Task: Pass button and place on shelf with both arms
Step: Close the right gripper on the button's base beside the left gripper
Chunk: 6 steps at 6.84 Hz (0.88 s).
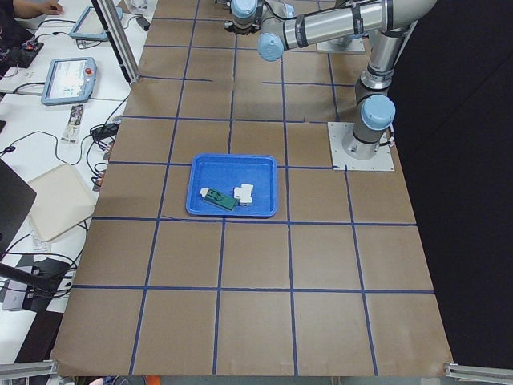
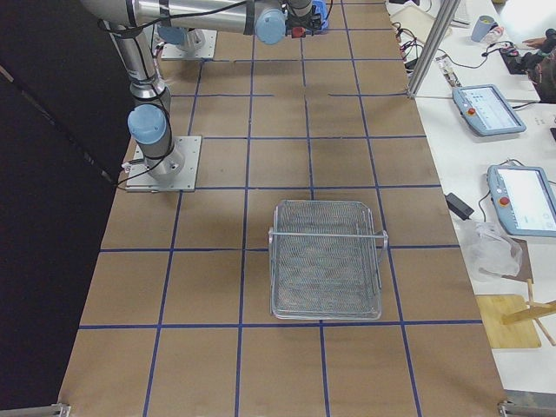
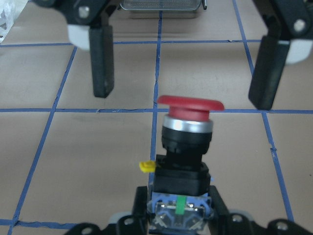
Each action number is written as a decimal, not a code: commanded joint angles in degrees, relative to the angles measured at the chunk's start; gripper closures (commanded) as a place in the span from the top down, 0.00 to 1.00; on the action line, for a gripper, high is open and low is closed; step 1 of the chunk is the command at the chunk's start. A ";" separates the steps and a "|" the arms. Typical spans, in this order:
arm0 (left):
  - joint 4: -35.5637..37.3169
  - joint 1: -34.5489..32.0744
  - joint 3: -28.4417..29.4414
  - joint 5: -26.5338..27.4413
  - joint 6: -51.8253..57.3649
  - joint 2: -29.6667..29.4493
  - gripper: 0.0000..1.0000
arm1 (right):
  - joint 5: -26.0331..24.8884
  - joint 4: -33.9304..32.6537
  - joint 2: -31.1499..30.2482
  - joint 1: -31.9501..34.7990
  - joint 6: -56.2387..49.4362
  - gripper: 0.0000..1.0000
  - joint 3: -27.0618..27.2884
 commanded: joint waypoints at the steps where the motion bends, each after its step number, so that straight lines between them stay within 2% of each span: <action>1: 0.00 0.05 0.00 0.00 0.00 0.00 0.00 | 0.26 0.02 -0.06 0.57 0.30 0.97 0.07; 4: 0.00 0.05 0.00 0.00 0.00 0.00 0.00 | 0.69 0.02 0.64 0.66 0.30 0.91 0.07; 5: 0.00 0.05 0.00 0.00 0.09 0.00 0.00 | 2.96 0.02 0.73 0.66 0.22 0.77 0.15; 6: 0.00 0.14 0.00 0.00 0.09 0.00 0.00 | 2.98 0.02 0.64 0.66 0.30 0.70 0.07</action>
